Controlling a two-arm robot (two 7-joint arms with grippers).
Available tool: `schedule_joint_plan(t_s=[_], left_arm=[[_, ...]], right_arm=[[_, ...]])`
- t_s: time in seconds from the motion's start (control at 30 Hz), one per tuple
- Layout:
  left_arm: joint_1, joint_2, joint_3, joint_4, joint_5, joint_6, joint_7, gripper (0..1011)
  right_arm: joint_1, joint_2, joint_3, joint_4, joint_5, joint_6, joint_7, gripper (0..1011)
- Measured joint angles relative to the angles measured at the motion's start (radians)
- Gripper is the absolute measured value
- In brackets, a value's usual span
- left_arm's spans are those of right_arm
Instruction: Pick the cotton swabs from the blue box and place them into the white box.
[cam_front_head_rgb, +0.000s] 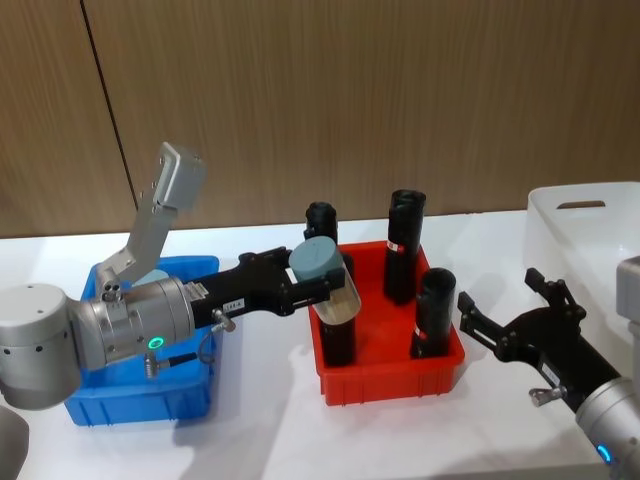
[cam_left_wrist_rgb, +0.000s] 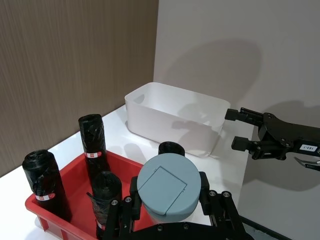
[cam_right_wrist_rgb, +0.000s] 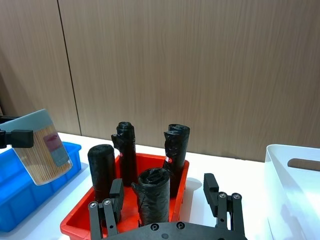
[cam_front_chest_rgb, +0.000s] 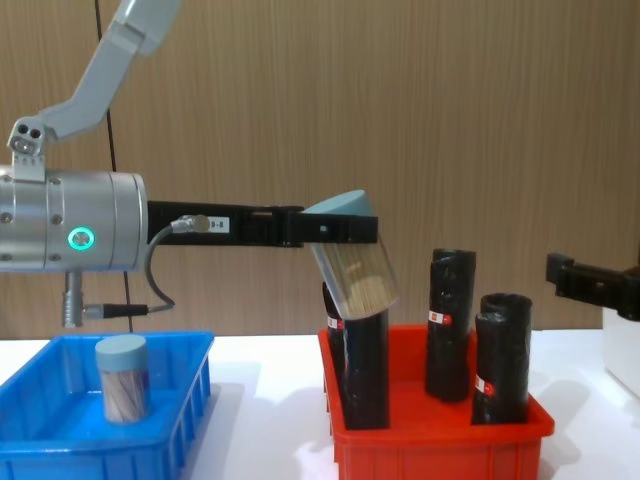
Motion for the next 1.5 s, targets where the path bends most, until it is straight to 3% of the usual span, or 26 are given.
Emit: schedule_joint_plan(t_s=[0.2, 0.5, 1.0, 1.5], left_arm=[[-0.002, 0.0, 0.001, 0.004, -0.001, -0.003, -0.004, 664], [-0.004, 0.001, 0.002, 0.008, -0.003, -0.005, -0.009, 664], [-0.006, 0.001, 0.002, 0.01, -0.004, -0.007, -0.011, 664], [-0.006, 0.001, 0.002, 0.011, -0.004, -0.007, -0.012, 664]], right_arm=[[0.0, 0.001, 0.001, -0.001, 0.0, 0.0, 0.006, 1002], [0.007, 0.013, 0.007, -0.012, 0.011, 0.019, 0.068, 1002], [0.061, 0.048, 0.018, -0.017, 0.04, 0.099, 0.281, 1002], [0.168, 0.029, -0.002, 0.068, 0.015, 0.168, 0.463, 1001]])
